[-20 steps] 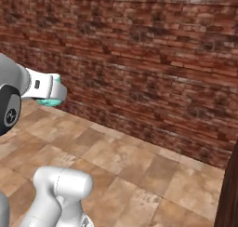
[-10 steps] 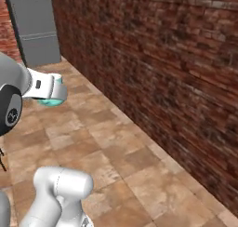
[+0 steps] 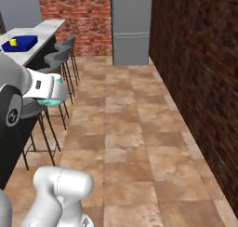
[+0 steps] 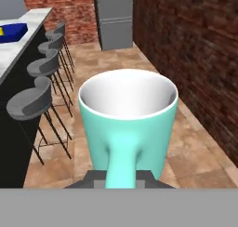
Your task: There is a tray on the dining counter. Grab the cup, mug, and pitcher and place them on the tray. The pitcher may be placed next to the tray if it cannot fit the tray.
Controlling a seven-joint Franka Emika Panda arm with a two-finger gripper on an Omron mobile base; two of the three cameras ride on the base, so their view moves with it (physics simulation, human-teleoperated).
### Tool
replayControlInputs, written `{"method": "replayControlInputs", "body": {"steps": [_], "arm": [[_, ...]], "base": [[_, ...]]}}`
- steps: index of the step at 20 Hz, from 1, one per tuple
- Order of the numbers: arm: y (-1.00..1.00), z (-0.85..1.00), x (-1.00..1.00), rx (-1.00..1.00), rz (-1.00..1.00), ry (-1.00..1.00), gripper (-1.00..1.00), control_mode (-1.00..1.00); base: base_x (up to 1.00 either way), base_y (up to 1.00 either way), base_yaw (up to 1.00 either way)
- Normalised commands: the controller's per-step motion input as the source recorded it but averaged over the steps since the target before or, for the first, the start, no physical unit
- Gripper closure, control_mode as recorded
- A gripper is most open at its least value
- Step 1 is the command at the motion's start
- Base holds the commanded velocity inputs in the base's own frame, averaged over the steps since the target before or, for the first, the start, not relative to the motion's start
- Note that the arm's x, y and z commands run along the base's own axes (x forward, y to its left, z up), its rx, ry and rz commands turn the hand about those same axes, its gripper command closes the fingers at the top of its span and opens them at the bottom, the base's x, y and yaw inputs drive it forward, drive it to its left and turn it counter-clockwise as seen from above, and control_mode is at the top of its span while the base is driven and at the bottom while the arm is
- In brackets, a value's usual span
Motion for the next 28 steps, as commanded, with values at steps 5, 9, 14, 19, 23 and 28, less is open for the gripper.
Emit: {"method": "replayControlInputs", "body": {"steps": [5, 9, 14, 19, 23, 28], "arm": [[0.0, 0.0, 0.0, 0.0, 0.0, 0.0, 1.0, 1.0], [0.0, 0.0, 0.0, 0.0, 0.0, 0.0, 1.0, 1.0], [0.0, 0.0, 0.0, 0.0, 0.0, 0.0, 1.0, 1.0], [0.0, 0.0, 0.0, 0.0, 0.0, 0.0, 1.0, 1.0], [0.0, 0.0, 0.0, 0.0, 0.0, 0.0, 1.0, 1.0], [0.0, 0.0, 0.0, 0.0, 0.0, 0.0, 1.0, 1.0]], "base": [[1.0, -0.02, 0.53], [1.0, -0.08, 0.34], [1.0, -0.38, 0.13], [1.0, -0.45, 0.0], [1.0, -0.27, 0.03], [1.0, -0.12, 0.05]]}}
